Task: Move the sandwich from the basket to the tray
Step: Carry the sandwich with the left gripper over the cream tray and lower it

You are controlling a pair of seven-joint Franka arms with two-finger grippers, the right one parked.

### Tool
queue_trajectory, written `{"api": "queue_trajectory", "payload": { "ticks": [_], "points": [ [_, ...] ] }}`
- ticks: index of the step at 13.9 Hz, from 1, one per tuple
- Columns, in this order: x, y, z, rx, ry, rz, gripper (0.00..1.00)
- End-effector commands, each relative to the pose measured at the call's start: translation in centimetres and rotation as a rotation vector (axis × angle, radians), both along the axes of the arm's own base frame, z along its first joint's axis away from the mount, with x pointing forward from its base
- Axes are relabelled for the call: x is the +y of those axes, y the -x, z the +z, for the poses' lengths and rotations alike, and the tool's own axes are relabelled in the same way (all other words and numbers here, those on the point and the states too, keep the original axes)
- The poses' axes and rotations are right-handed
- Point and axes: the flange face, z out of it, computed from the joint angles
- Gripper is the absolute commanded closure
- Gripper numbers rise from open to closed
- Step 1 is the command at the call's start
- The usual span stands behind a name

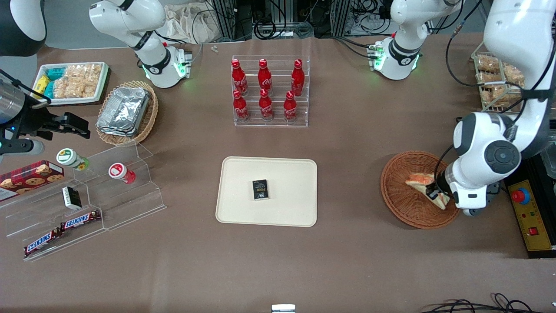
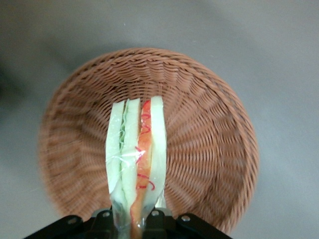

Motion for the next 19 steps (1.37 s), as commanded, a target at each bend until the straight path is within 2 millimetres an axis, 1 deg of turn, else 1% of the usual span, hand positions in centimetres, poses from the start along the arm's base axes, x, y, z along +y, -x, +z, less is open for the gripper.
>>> {"api": "queue_trajectory", "payload": {
  "ticks": [1, 2, 3, 4, 5, 6, 7, 8, 9, 10, 11, 13, 15, 16, 17, 18, 19],
  "points": [
    [-3.3, -0.1, 8.5, 0.085, -0.011, -0.161, 1.0],
    [-5.0, 0.1, 11.0, 0.113, 0.002, -0.198, 1.0],
    [-6.8, 0.4, 12.9, 0.119, 0.012, -0.225, 1.0],
    [-9.4, 1.0, 14.5, 0.114, 0.024, -0.265, 1.0],
    [-12.3, 2.0, 15.2, 0.116, 0.036, -0.311, 1.0],
    [-15.1, 2.9, 15.6, 0.114, 0.052, -0.372, 1.0],
    [-18.5, 3.9, 15.1, 0.123, 0.073, -0.439, 1.0],
    [-21.4, 4.5, 13.5, 0.143, 0.084, -0.501, 0.96],
    [-24.7, 5.0, 11.6, 0.155, 0.109, -0.549, 0.96],
    [-27.4, 5.3, 10.3, 0.144, 0.123, -0.591, 0.97],
    [-30.1, 5.6, 8.3, 0.126, 0.122, -0.637, 0.97],
    [-34.2, 5.9, 2.9, 0.095, 0.11, -0.691, 0.99],
    [-38.3, 7.0, -1.0, 0.023, 0.07, -0.684, 0.99],
    [-39.4, 7.5, -3.0, 0.007, 0.029, -0.698, 0.99],
    [-39.4, 7.4, -4.6, 0.001, -0.005, -0.708, 0.99],
    [-39.8, 7.5, -5.6, -0.008, -0.013, -0.704, 0.99],
    [-41.7, 8.6, -6.3, -0.041, -0.004, -0.718, 0.99]
  ]
}}
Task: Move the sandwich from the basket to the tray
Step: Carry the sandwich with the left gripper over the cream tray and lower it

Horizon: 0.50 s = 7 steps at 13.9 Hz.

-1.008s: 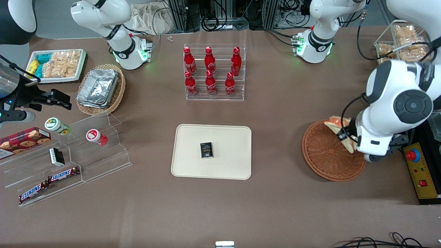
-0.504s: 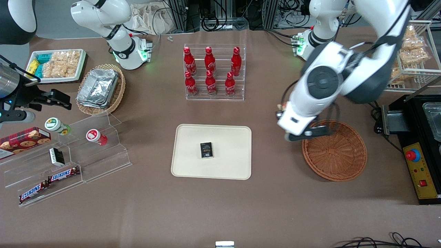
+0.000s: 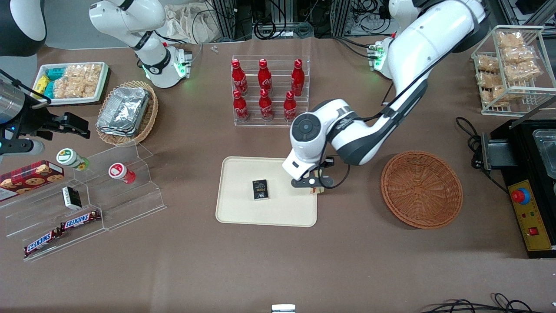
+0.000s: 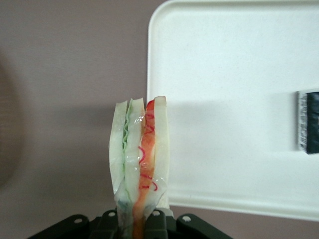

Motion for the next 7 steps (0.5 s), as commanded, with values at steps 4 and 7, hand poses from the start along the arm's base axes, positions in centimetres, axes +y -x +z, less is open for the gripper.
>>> {"api": "queue_trajectory", "payload": {
  "ticks": [4, 7],
  "points": [
    [-3.8, -0.5, -3.4, -0.184, -0.008, 0.025, 0.98],
    [-4.7, -1.4, -3.7, -0.202, 0.013, 0.033, 0.71]
  ]
}}
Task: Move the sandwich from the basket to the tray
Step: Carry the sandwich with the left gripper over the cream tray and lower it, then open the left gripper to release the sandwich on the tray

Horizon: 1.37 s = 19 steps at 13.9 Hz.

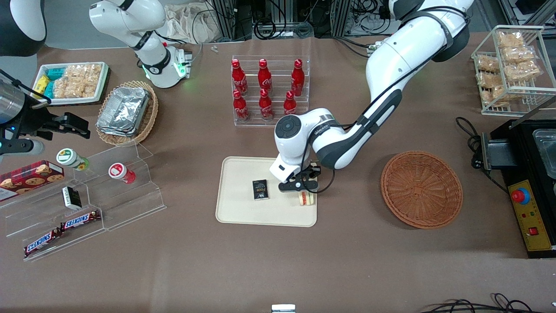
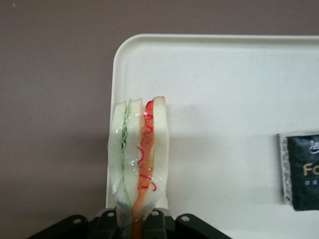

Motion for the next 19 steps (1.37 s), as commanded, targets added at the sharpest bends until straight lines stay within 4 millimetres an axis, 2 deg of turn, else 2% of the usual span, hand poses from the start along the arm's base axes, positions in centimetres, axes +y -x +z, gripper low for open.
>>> {"api": "queue_trajectory", "payload": {
  "ticks": [1, 2, 5, 8, 10, 11, 14, 16, 19],
  "points": [
    [-1.0, -1.6, -0.1, -0.034, 0.021, 0.025, 0.32],
    [-1.0, -2.0, 0.2, -0.039, 0.027, 0.025, 0.02],
    [-1.0, -2.1, 0.4, -0.041, 0.028, 0.019, 0.0],
    [-0.2, -2.8, 2.0, -0.045, 0.03, 0.027, 0.0],
    [2.0, -4.5, 4.0, -0.05, 0.039, 0.037, 0.0],
    [2.7, -5.0, 5.7, -0.052, 0.05, 0.039, 0.0],
    [4.6, -4.4, 9.9, -0.01, -0.049, 0.059, 0.0],
    [6.7, -4.7, 14.4, 0.018, 0.0, 0.112, 0.0],
    [13.7, -4.2, 20.8, 0.126, 0.018, 0.118, 0.0]
  ]
}}
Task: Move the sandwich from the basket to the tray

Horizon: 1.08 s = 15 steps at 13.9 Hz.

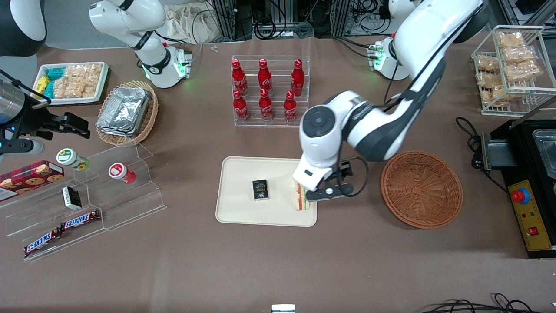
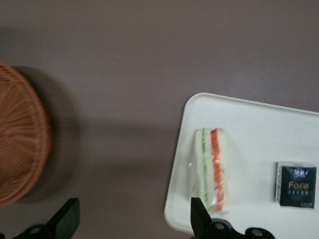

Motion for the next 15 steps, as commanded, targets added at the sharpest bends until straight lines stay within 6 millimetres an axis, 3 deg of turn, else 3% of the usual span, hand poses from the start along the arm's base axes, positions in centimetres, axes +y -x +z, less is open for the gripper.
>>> {"api": "queue_trajectory", "payload": {
  "ticks": [1, 4, 5, 7, 8, 10, 13, 15],
  "points": [
    [7.1, 1.5, 5.7, 0.071, 0.022, 0.008, 0.0],
    [14.8, 0.6, 11.1, 0.061, -0.005, 0.093, 0.0],
    [16.2, 0.8, 13.0, 0.051, 0.0, 0.105, 0.0],
    [21.0, 0.1, 15.1, 0.05, 0.044, 0.141, 0.0],
    [22.2, 0.3, 15.8, 0.055, 0.068, 0.138, 0.0],
    [24.1, -0.1, 15.2, 0.064, 0.072, 0.144, 0.0],
    [23.6, -0.1, 12.8, 0.057, 0.083, 0.126, 0.0],
    [24.2, 0.4, 12.3, 0.072, 0.079, 0.109, 0.0]
  ]
}}
